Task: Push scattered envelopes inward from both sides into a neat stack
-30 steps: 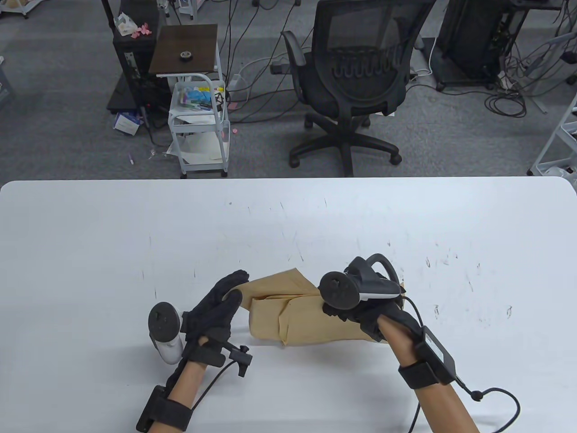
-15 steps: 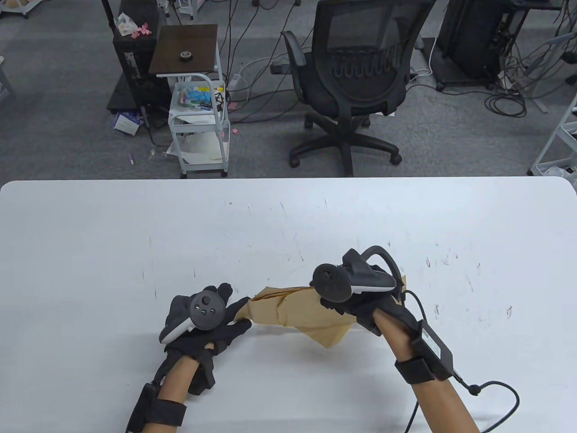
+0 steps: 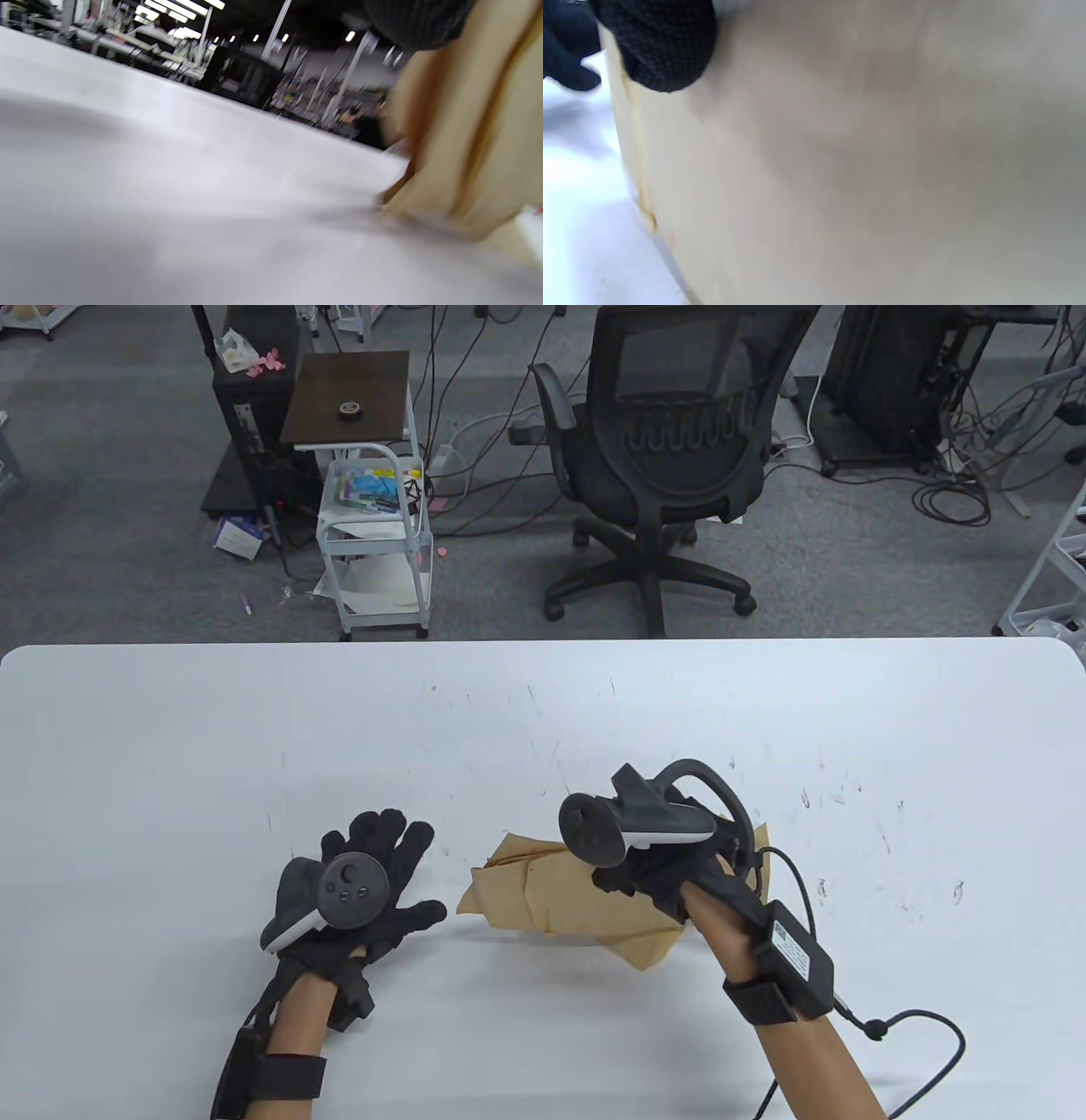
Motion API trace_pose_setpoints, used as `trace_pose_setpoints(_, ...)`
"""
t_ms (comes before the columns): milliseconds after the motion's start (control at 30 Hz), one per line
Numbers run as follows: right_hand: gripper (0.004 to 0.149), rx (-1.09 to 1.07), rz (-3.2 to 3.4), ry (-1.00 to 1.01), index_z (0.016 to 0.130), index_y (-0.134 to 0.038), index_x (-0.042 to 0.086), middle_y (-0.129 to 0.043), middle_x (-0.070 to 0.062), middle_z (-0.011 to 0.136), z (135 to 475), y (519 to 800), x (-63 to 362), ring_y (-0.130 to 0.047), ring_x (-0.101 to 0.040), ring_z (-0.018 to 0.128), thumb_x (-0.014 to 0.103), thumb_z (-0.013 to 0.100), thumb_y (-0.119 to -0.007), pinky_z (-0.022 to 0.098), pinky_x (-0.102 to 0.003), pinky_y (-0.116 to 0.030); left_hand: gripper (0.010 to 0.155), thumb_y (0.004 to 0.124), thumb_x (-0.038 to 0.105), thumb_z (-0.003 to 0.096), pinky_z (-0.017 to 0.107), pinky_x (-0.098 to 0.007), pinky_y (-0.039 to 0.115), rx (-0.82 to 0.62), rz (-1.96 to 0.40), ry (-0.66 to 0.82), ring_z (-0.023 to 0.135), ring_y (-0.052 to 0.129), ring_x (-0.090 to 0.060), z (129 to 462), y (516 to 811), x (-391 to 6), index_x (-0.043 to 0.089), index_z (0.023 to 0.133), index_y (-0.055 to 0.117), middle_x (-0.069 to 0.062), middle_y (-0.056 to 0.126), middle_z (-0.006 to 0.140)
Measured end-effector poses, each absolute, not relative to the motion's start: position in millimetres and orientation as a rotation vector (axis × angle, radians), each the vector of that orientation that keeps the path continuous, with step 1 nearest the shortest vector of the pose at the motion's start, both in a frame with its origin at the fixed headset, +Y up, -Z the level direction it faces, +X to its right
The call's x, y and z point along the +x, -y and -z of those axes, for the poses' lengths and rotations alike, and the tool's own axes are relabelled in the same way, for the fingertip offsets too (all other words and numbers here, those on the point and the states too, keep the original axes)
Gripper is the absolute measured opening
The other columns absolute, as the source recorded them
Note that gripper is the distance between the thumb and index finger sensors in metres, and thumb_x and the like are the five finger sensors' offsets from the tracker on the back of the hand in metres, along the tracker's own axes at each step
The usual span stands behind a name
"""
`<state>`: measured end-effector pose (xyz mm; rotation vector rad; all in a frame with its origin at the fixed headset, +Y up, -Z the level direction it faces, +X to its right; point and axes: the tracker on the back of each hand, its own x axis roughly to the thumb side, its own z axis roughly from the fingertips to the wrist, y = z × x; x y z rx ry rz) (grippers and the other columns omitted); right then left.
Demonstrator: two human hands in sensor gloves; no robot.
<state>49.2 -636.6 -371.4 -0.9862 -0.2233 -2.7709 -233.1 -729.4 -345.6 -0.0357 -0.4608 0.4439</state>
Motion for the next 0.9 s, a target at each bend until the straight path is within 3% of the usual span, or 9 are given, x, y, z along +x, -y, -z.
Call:
trace_pose_setpoints(100, 0.041, -1.059, 2.814, 0.051, 0.079, -0.085, 0.023, -0.104, 0.001, 0.065, 374, 650, 47, -0.103, -0.025, 0.055, 0.033, 0.039, -0.085, 0.06, -0.057, -0.075, 0.071, 0.076, 0.053, 0.0453, 0.073, -0.078, 0.027, -0.077, -0.55, 0.518, 0.112, 0.036, -0.05, 345, 727, -221, 0.029, 0.109, 0.057, -0.016, 0.047, 0.12)
trace_pose_setpoints(167, 0.041, -1.093, 2.817, 0.057, 0.079, -0.086, 0.021, -0.105, 0.0, 0.063, 371, 640, 46, -0.104, -0.025, 0.052, 0.032, 0.039, -0.086, 0.06, -0.057, -0.075, 0.064, 0.075, 0.049, 0.047, 0.073, -0.078, 0.028, -0.12, -0.551, 0.515, 0.111, 0.039, -0.051, 344, 732, -210, 0.029, 0.106, 0.062, -0.016, 0.051, 0.118)
trace_pose_setpoints(233, 0.041, -1.098, 2.798, 0.007, 0.079, -0.086, 0.022, -0.105, 0.001, 0.063, 365, 620, 46, -0.104, -0.024, 0.052, 0.032, 0.04, -0.086, 0.061, -0.057, -0.075, 0.043, 0.075, 0.042, 0.0483, 0.074, -0.076, 0.044, -0.012, -0.464, 0.5, 0.105, 0.065, -0.046, 343, 733, -204, 0.029, 0.088, 0.083, -0.006, 0.08, 0.104)
trace_pose_setpoints(400, 0.049, -1.077, 2.778, 0.041, 0.089, -0.079, 0.021, -0.101, 0.001, 0.072, 357, 609, 41, -0.101, -0.026, 0.062, 0.035, 0.042, -0.084, 0.063, -0.06, -0.071, 0.042, 0.078, 0.044, 0.0443, 0.074, -0.073, 0.049, 0.021, -0.41, 0.446, 0.104, 0.068, -0.044, 341, 736, -197, 0.034, 0.083, 0.089, -0.003, 0.082, 0.102)
trace_pose_setpoints(500, 0.065, -1.001, 2.762, 0.16, 0.099, -0.069, 0.014, -0.095, -0.007, 0.084, 367, 648, 40, -0.097, -0.033, 0.069, 0.041, 0.041, -0.084, 0.064, -0.062, -0.068, 0.042, 0.083, 0.044, 0.0421, 0.074, -0.073, 0.046, -0.004, -0.232, 0.395, 0.103, 0.066, -0.047, 342, 758, -197, 0.034, 0.081, 0.094, -0.008, 0.078, 0.108)
trace_pose_setpoints(600, 0.045, -1.056, 2.756, -0.081, 0.082, -0.083, 0.021, -0.104, 0.002, 0.066, 369, 649, 41, -0.104, -0.023, 0.055, 0.034, 0.038, -0.087, 0.06, -0.056, -0.075, 0.056, 0.072, 0.051, 0.047, 0.075, -0.074, 0.032, -0.205, 0.024, 0.386, 0.11, 0.044, -0.052, 342, 766, -186, 0.039, 0.101, 0.072, -0.014, 0.053, 0.12)
trace_pose_setpoints(667, 0.043, -1.025, 2.756, -0.016, 0.081, -0.083, 0.022, -0.103, 0.001, 0.066, 368, 635, 41, -0.104, -0.024, 0.055, 0.031, 0.039, -0.087, 0.06, -0.056, -0.075, 0.076, 0.069, 0.06, 0.0453, 0.075, -0.075, 0.024, -0.269, 0.068, 0.406, 0.112, 0.029, -0.05, 343, 766, -182, 0.038, 0.114, 0.043, -0.014, 0.034, 0.125)
trace_pose_setpoints(800, 0.056, -0.995, 2.742, 0.058, 0.093, -0.074, 0.019, -0.098, -0.001, 0.079, 362, 609, 40, -0.098, -0.029, 0.068, 0.038, 0.041, -0.085, 0.065, -0.06, -0.069, 0.097, 0.07, 0.064, 0.042, 0.075, -0.075, 0.02, -0.188, -0.208, 0.439, 0.112, 0.021, -0.051, 343, 743, -193, 0.027, 0.114, 0.018, -0.016, 0.023, 0.124)
trace_pose_setpoints(900, 0.07, -1.061, 2.812, -0.005, 0.1, -0.066, 0.013, -0.092, -0.008, 0.088, 362, 626, 39, -0.094, -0.034, 0.074, 0.044, 0.039, -0.084, 0.065, -0.063, -0.067, 0.102, 0.072, 0.064, 0.042, 0.073, -0.076, 0.017, -0.169, -0.426, 0.473, 0.111, 0.015, -0.053, 343, 737, -204, 0.023, 0.113, 0.012, -0.018, 0.017, 0.122)
